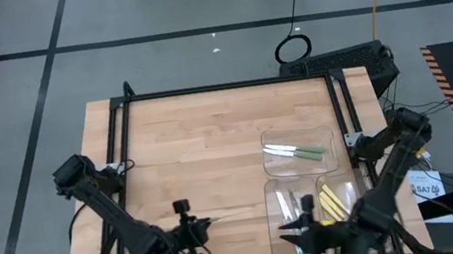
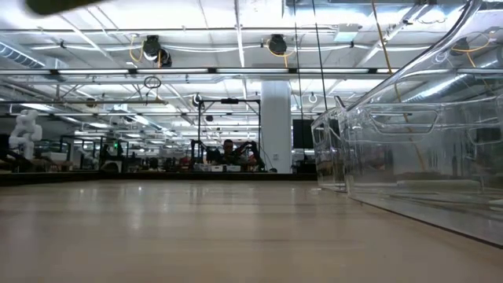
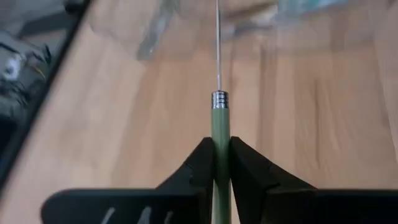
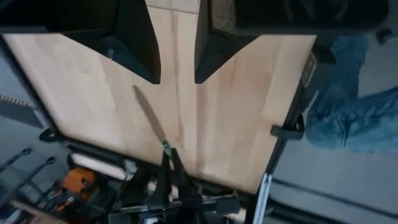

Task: Sort silverware by color (type)
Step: Put the green knife into the top transparent bin

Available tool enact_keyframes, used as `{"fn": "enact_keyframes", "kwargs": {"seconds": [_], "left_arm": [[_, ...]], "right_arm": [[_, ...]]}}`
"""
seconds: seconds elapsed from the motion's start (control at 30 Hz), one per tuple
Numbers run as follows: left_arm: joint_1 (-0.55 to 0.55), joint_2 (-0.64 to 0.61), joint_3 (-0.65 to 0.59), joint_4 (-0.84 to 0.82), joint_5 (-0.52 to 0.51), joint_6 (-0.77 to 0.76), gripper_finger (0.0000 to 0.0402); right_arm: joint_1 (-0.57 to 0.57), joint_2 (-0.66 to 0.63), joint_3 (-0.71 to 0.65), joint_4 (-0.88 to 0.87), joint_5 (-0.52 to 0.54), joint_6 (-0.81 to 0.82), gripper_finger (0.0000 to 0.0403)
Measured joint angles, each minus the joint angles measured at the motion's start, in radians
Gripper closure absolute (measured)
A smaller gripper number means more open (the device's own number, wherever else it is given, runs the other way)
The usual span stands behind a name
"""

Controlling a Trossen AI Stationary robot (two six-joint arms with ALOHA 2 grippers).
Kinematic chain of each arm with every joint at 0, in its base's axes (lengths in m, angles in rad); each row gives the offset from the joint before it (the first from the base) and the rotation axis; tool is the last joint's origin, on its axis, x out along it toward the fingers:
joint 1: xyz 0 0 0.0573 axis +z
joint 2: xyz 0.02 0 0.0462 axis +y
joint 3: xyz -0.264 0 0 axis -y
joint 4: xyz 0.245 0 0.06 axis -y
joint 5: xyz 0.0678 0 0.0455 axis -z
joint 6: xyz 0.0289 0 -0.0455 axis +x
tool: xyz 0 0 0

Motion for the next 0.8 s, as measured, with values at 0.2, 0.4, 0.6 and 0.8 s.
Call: {"fn": "enact_keyframes", "kwargs": {"seconds": [0.2, 0.4, 0.6, 0.8], "left_arm": [[0.096, -0.001, 0.159, 0.0, -0.079, 0.274, 0.0365], [0.211, -0.002, 0.191, 0.182, -0.118, 0.517, 0.0365], [0.318, -0.002, 0.19, 0.556, 0.234, 0.789, 0.0365], [0.363, -0.002, 0.19, 0.784, 0.32, 0.87, 0.0365]], "right_arm": [[0.093, -0.005, 0.0, -0.045, 0.148, 0.051, 0.0312], [0.12, -0.006, 0.0, -0.109, 0.153, 0.126, 0.0312], [0.122, -0.004, -0.009, -0.187, 0.221, 0.183, 0.0312], [0.115, -0.002, -0.089, -0.186, 0.438, 0.255, 0.0312]]}}
